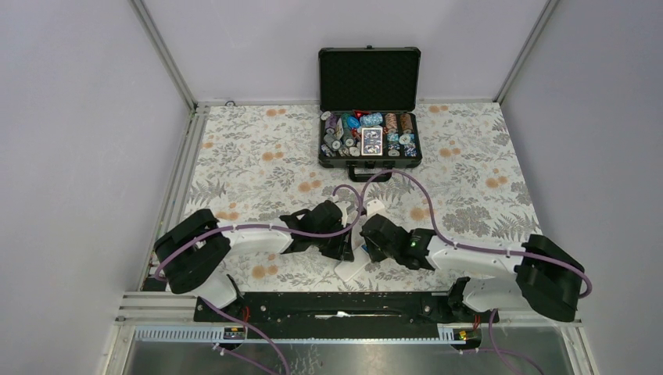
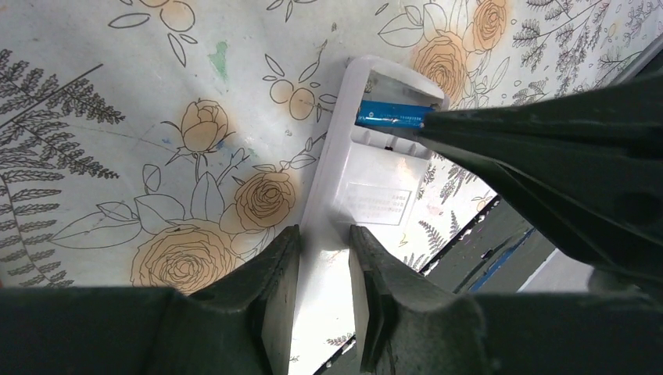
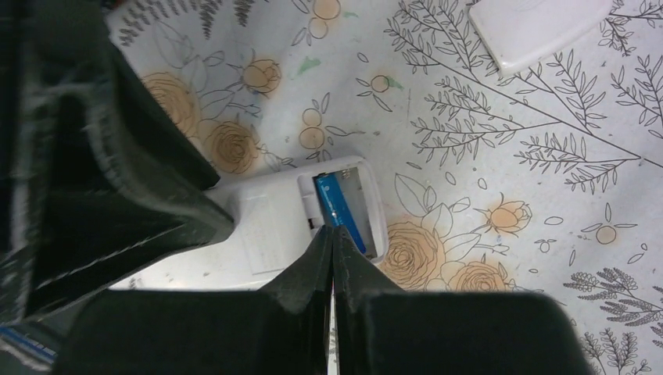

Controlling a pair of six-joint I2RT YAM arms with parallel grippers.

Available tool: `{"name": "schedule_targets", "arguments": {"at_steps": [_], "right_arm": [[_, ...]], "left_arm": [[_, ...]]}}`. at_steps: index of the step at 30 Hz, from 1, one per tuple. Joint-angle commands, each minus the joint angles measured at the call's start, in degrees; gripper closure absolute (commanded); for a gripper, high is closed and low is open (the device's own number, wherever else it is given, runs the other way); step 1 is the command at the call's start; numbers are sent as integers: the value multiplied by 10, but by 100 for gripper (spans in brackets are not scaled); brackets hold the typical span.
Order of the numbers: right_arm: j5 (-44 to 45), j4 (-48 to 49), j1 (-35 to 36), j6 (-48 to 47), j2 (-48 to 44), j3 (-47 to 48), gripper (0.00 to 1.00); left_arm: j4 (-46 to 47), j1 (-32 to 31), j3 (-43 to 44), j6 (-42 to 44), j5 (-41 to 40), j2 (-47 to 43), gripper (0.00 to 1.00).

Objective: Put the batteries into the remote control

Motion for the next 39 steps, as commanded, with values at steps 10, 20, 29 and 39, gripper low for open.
{"name": "schedule_targets", "arguments": {"at_steps": [10, 20, 29, 39], "right_arm": [[34, -23, 13, 16, -66, -1, 86], [31, 18, 12, -3, -20, -12, 69], [41, 34, 11, -16, 23, -8, 69], [23, 28, 11, -3, 52, -17, 68]], "left_arm": [[9, -10, -2, -9, -16, 16, 71], [-11, -10, -1, -2, -30, 0, 71], [-7, -10, -6, -2, -31, -2, 71], [-3, -10, -11, -1, -30, -5, 71]]}}
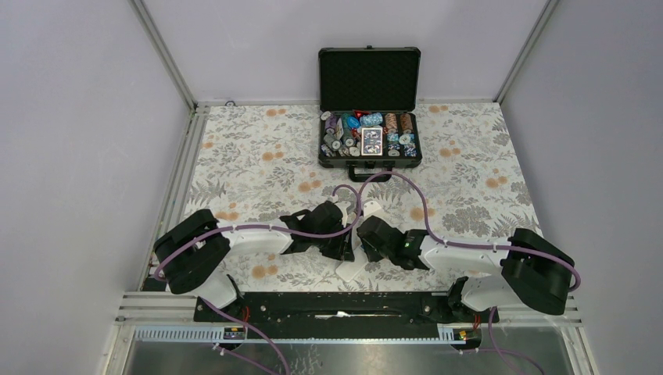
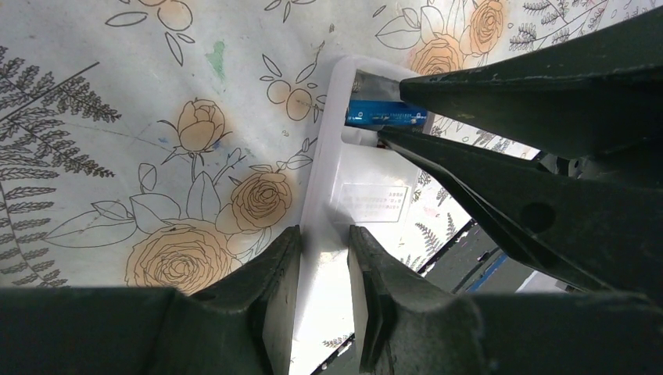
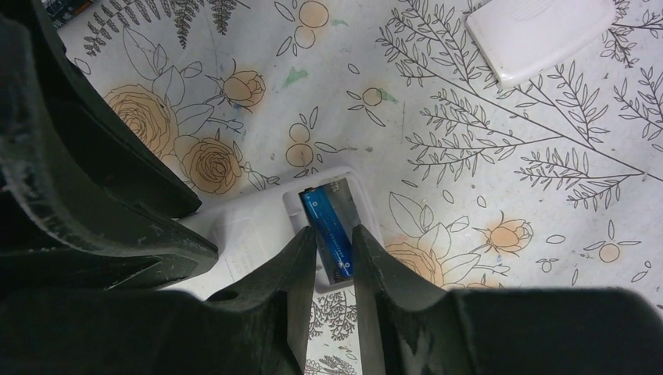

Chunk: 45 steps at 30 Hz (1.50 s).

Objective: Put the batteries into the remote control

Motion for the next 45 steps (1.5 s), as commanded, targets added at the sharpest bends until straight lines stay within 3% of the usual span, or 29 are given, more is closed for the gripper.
{"name": "schedule_targets", "arguments": {"at_steps": [1, 13, 21, 33, 45], "right_arm": [[-2, -8, 4, 7, 28, -10, 68], [44, -65, 0, 52, 64, 17, 66], [18, -67, -2, 78, 70, 1, 67], [9, -98, -2, 140, -15, -40, 70], [-28, -114, 7, 154, -28, -42, 73]], "left_arm": [[-5, -7, -11, 9, -24, -3, 71], [-12, -6, -13, 19, -25, -18, 71], [-10, -6, -20, 22, -27, -25, 71], [-39, 1, -26, 32, -54, -73, 71], [-45, 1, -23, 26, -59, -93, 69]]}}
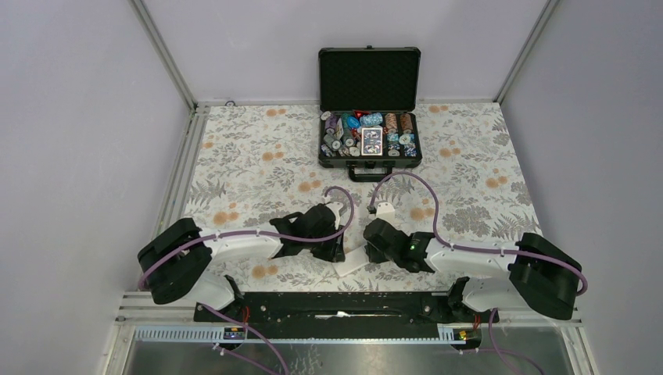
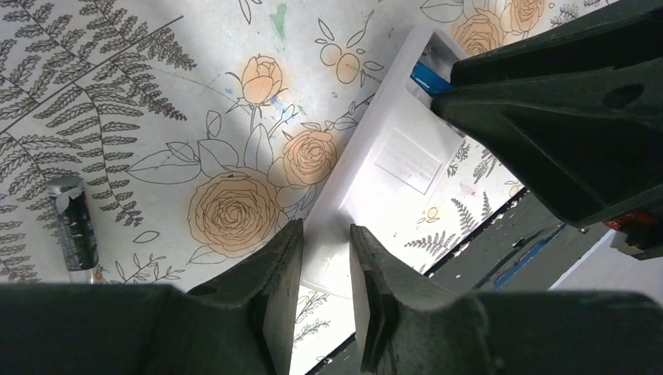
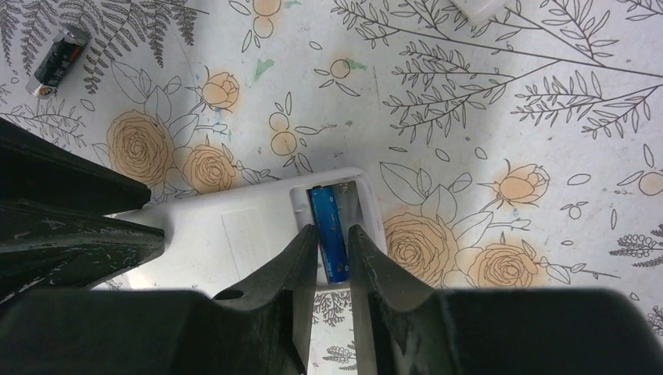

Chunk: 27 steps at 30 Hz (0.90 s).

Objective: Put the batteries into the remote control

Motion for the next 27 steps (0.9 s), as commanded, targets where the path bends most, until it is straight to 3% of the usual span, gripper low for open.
{"name": "schedule_targets", "arguments": {"at_steps": [1, 12, 27], "right_arm": [[-37, -104, 11, 9, -1, -14, 73], [-47, -93, 29, 19, -12, -8, 74], [-85, -46, 29, 80, -49, -84, 72]], "left_arm": [[3, 2, 4, 4, -10, -32, 69], [21, -18, 14, -17, 43, -35, 66], [110, -49, -15, -57, 56, 57, 68]]}}
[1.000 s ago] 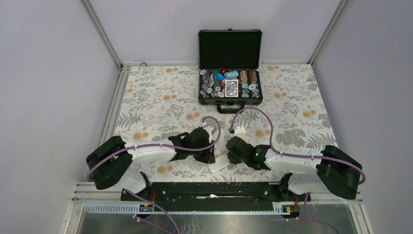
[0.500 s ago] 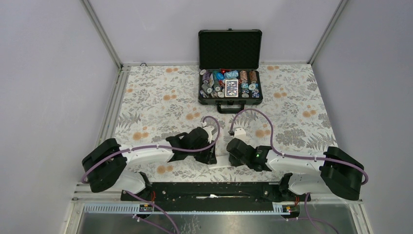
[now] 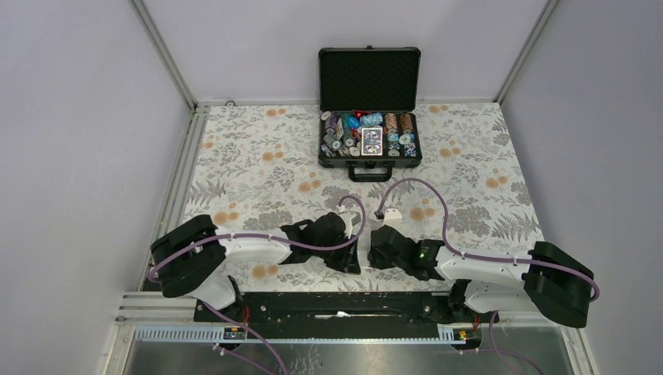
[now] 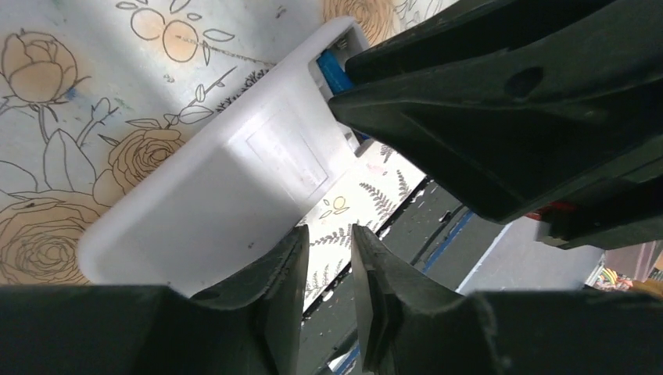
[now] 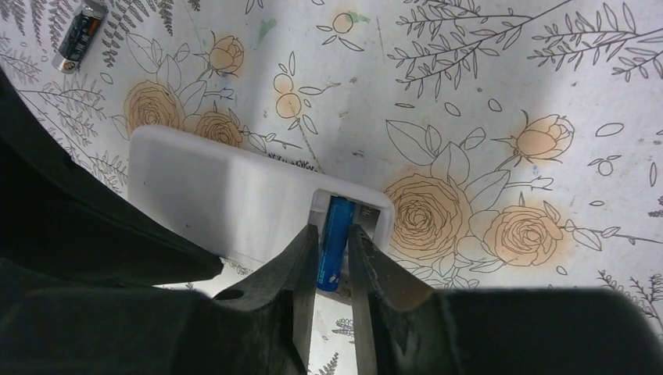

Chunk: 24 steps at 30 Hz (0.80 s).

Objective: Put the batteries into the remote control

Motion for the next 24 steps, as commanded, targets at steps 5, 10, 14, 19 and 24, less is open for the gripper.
{"name": "schedule_targets", "arguments": {"at_steps": [5, 10, 14, 19, 24], "right_arm": [[-49, -75, 14, 49, -25, -53, 77], [-51, -66, 14, 64, -33, -66, 82], [-54, -39, 14, 83, -50, -87, 93], [-44, -39, 14, 92, -96, -94, 100], [-9, -88, 13, 92, -160, -82, 100]], "left_arm": [[24, -3, -18, -3, -31, 26, 69], [29, -3, -17, -3, -32, 33, 70], [32, -3, -17, -3, -31, 36, 71], [33, -3, -18, -3, -31, 37, 71], [33, -3, -16, -4, -31, 39, 72]]}}
